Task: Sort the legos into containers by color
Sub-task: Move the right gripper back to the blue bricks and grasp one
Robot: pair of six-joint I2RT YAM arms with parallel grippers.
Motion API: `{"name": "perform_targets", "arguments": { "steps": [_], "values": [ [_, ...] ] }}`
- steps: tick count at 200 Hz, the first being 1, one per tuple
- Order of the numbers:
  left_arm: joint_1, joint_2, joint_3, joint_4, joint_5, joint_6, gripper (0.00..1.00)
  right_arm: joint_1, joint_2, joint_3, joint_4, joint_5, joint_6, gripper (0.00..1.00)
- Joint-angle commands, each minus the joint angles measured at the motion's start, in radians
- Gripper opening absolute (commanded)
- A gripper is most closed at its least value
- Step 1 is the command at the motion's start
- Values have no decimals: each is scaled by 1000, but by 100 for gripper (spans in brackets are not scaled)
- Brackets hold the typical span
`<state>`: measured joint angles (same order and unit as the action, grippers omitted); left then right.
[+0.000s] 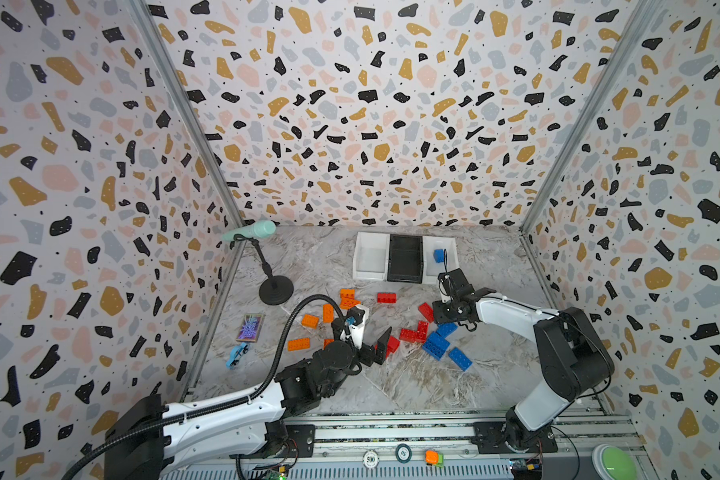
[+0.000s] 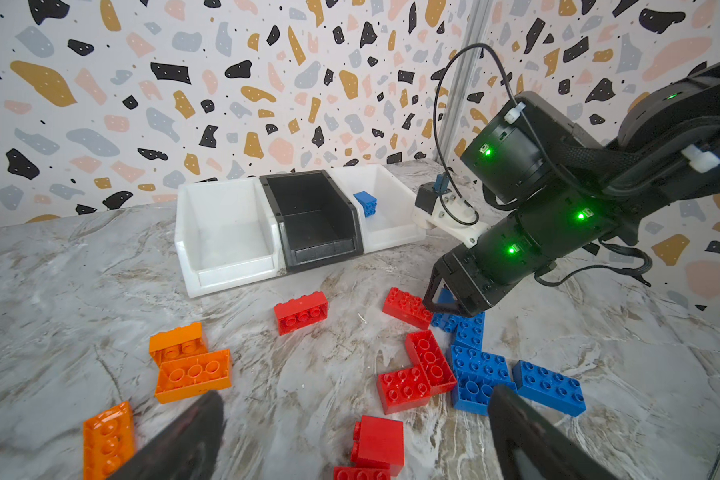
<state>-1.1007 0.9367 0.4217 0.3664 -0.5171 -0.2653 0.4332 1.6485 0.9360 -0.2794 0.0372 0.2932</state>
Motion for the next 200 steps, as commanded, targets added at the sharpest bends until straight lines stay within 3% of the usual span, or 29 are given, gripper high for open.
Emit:
{"name": "perform_targets", "arguments": {
  "steps": [1,99,152,200],
  "values": [
    [-4,19,41,21,-23,12,100,-16,-15,-12,-1,-12,-25,52],
    [-4,62,63,39,-26,28,100,-16,-58,-54,-14,-43,-43,60],
    [-4,31,55,23,-39,28,100,-15,-61,-44,-23,-32,-38,41],
    [-4,25,55,20,-44,36,100,-16,-138,46,-85,-3,-31,38]
  ]
}}
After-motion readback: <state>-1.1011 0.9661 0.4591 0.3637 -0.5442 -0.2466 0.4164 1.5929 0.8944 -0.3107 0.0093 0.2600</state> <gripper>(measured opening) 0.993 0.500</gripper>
